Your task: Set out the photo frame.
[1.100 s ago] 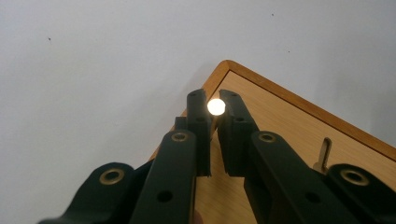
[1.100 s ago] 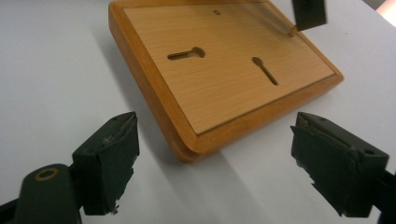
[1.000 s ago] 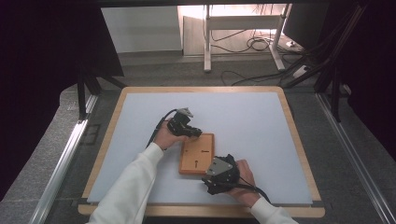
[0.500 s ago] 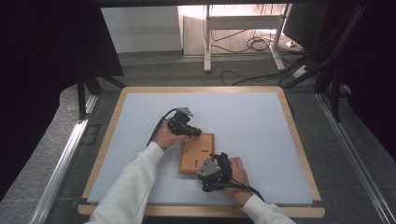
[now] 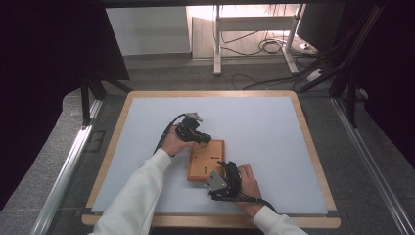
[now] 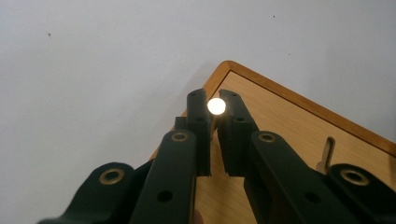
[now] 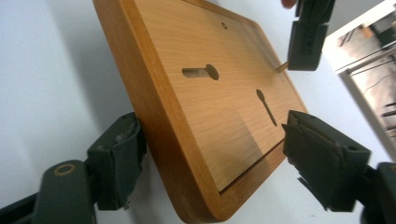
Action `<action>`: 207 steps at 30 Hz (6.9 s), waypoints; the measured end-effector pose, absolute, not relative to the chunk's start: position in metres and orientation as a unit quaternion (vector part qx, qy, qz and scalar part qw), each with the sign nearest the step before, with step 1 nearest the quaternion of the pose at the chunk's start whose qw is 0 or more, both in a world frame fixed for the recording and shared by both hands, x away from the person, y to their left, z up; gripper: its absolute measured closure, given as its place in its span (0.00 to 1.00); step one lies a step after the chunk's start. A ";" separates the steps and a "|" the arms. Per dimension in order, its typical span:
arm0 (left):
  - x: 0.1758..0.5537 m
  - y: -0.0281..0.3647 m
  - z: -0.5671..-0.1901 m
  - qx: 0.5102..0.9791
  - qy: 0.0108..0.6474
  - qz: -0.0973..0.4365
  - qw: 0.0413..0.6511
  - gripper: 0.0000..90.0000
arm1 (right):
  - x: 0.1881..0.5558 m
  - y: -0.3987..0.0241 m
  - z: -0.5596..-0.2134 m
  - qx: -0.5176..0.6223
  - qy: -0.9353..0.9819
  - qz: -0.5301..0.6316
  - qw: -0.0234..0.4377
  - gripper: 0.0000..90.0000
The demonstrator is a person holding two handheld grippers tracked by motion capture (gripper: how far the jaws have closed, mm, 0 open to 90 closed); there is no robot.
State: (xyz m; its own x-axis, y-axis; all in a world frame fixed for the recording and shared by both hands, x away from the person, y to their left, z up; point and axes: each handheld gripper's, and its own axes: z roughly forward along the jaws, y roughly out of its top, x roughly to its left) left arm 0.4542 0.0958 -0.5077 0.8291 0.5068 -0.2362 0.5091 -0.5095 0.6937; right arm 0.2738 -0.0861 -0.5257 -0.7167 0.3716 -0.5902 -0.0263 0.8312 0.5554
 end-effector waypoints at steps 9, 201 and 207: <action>0.454 0.095 -0.507 0.869 0.294 0.003 0.398 0.93 | 0.275 -0.088 -0.523 0.086 0.880 0.271 0.380 0.37; 0.378 0.202 -0.532 0.829 0.357 0.079 0.422 0.35 | 0.422 -0.097 -0.415 0.225 0.890 0.296 0.265 0.34; 0.378 0.203 -0.532 0.829 0.356 0.082 0.423 0.35 | 0.414 -0.101 -0.409 0.228 0.880 0.312 0.277 0.29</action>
